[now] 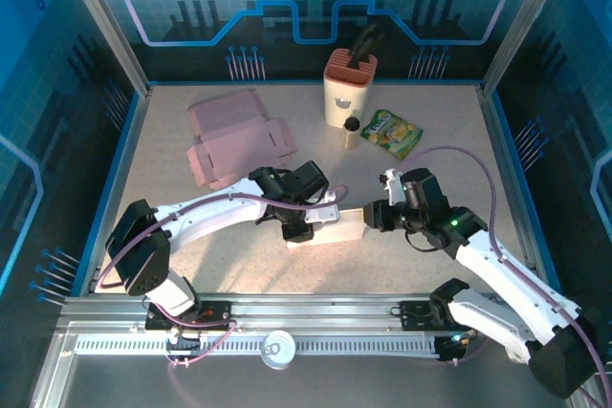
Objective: Fold the paper box
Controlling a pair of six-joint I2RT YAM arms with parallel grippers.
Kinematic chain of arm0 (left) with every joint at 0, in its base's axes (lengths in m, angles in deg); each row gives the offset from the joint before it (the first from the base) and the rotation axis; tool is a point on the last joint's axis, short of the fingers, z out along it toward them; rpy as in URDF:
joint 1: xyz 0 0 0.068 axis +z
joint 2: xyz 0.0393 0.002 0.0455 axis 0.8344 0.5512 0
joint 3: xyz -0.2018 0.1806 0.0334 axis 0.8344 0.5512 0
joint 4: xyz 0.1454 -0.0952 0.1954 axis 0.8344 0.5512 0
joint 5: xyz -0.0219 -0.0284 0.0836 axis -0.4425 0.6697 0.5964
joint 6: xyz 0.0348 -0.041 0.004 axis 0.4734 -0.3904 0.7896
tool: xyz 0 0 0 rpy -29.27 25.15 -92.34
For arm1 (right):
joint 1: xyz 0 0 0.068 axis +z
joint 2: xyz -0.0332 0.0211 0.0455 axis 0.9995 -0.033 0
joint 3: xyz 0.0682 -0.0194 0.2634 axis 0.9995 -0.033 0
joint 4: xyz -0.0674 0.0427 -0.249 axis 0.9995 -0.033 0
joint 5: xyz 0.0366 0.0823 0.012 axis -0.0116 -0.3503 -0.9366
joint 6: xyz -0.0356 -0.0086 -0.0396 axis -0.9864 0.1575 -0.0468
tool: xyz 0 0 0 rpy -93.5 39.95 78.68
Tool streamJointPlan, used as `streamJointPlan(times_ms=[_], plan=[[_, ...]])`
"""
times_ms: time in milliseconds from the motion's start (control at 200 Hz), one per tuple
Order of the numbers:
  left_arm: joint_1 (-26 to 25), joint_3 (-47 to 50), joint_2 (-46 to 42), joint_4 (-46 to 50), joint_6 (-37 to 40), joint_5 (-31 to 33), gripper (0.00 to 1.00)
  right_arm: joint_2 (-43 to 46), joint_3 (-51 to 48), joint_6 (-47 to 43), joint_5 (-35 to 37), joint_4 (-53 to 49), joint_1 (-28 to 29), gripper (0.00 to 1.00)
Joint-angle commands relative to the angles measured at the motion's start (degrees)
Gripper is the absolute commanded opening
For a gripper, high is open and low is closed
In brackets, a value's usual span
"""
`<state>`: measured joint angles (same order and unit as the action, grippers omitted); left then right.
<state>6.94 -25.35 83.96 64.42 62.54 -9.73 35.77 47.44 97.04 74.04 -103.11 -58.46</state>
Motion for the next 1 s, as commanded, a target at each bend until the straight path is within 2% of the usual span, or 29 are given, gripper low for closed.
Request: streamJointPlan(times_ms=[0,340,705,995], plan=[[0.34,-1.91,0.69,0.05,-0.53,-0.17,0.38,0.16,0.43,-0.78,1.30,-1.48,1.20,0.30],[0.29,-2.05,0.56,0.22,-0.53,-0.27,0.38,-1.13,1.52,-1.17,2.88,-1.32,1.51,0.26],[0.26,-2.14,0.60,0.22,-0.36,-0.39,0.37,-2.43,3.12,-1.74,5.34,-1.84,2.47,0.13],[0.30,-2.06,0.63,0.24,-0.36,-0.45,0.37,-2.72,3.61,-2.14,6.61,-2.19,3.03,0.11]])
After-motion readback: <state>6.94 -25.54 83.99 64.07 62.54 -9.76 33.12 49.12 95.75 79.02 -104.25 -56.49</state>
